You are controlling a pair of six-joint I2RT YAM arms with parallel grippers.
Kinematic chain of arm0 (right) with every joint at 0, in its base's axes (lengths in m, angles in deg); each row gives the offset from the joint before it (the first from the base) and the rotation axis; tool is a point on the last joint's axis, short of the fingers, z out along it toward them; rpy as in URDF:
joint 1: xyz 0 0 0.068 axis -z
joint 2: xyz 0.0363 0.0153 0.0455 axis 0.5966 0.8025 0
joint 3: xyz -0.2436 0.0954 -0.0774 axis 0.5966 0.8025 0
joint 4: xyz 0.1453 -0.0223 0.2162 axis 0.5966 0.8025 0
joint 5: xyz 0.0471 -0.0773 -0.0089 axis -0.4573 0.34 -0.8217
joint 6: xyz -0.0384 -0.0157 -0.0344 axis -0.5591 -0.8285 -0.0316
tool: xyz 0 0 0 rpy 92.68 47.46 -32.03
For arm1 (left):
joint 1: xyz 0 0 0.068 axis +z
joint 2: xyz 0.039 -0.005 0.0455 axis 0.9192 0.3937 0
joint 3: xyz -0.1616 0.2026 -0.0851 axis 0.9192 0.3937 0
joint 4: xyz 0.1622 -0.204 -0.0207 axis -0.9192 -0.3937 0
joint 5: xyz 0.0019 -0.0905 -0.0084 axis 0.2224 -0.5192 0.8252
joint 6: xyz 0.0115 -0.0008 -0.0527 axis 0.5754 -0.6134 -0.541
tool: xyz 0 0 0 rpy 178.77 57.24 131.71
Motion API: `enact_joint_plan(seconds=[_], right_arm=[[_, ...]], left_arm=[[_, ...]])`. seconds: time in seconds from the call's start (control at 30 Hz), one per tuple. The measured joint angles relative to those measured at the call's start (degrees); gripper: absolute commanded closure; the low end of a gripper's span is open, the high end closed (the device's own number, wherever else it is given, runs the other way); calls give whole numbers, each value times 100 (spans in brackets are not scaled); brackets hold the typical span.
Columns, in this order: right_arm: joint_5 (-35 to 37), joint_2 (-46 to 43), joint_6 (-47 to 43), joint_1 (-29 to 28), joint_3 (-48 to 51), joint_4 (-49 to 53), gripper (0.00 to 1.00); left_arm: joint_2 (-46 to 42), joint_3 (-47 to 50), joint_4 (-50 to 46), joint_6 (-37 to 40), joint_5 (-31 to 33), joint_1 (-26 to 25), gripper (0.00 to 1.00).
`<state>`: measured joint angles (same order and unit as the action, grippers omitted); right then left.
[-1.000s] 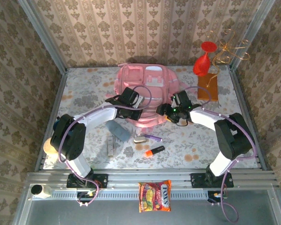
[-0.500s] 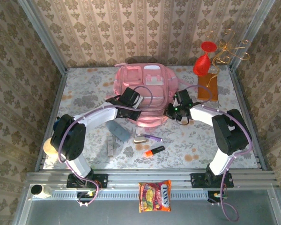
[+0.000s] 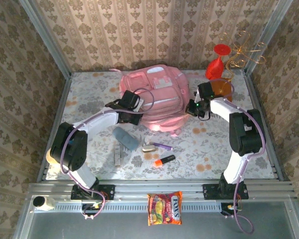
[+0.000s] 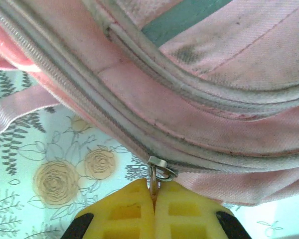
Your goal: Pack books, pencil case, and school supplies into a backpack
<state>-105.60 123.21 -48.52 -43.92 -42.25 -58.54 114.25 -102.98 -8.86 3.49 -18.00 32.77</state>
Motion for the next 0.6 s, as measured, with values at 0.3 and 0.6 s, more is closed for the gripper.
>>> enact_joint_plan(seconds=[0.3,0.6], right_arm=[[225,-444,-140,92,236,90,40],[31,-1399,592,-549,1543,-404,29]], left_arm=[[0,-7,35,-186,-153,-385,100],[11,-24,37,-219,-155,-393,100]])
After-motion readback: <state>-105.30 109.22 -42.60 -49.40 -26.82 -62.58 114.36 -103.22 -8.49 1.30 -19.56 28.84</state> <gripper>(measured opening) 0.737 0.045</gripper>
